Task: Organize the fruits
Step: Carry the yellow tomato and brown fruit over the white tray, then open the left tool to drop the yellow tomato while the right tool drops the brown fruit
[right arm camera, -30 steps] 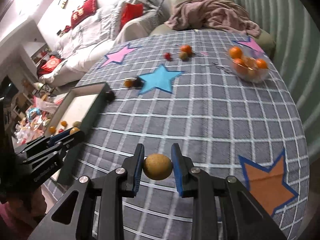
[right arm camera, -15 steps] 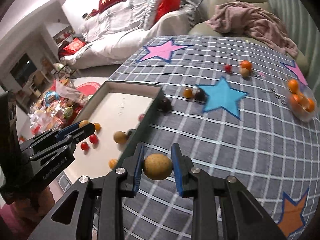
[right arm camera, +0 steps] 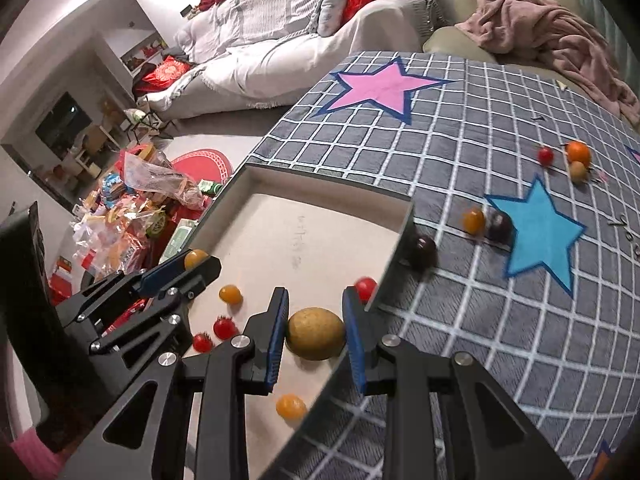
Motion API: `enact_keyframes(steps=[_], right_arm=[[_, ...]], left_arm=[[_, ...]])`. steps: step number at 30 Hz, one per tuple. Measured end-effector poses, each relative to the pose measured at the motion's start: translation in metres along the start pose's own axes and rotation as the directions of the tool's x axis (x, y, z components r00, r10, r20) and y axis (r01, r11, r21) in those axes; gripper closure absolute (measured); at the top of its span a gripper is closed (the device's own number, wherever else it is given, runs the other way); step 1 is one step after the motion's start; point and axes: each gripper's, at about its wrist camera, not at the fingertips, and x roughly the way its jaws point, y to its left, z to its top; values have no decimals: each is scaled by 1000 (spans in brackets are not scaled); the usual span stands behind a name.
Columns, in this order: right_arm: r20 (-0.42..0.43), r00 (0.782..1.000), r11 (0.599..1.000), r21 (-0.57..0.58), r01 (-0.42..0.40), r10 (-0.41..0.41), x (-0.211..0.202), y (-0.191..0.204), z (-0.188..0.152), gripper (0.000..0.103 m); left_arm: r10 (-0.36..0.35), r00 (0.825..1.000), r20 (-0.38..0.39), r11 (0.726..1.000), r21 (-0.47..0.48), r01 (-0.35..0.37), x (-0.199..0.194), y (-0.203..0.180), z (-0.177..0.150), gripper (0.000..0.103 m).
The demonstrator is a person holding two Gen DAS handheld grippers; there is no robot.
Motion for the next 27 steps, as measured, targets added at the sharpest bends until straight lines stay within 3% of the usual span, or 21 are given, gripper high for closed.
enact_keyframes(steps=[12,22,24,27], right_arm=[[-56,998,1000,-6,20,-21,46,-1,15,73],[-98,994,999,-6,37,-38,65,-6,13,72],[-104,994,1000,7,16,-15,66,-8,13,69],[-87,996,1000,14,-25,26,60,-5,13,50]], left_arm=[[63,995,-79,998,12,-63,43,2,2,80],[55,991,-120,998,11,-54,56,0,-5,80],[54,991,-119,999,14,-52,56,-1,-6,80],[57,990,-125,998,25,-55,57,-2,-7,79]])
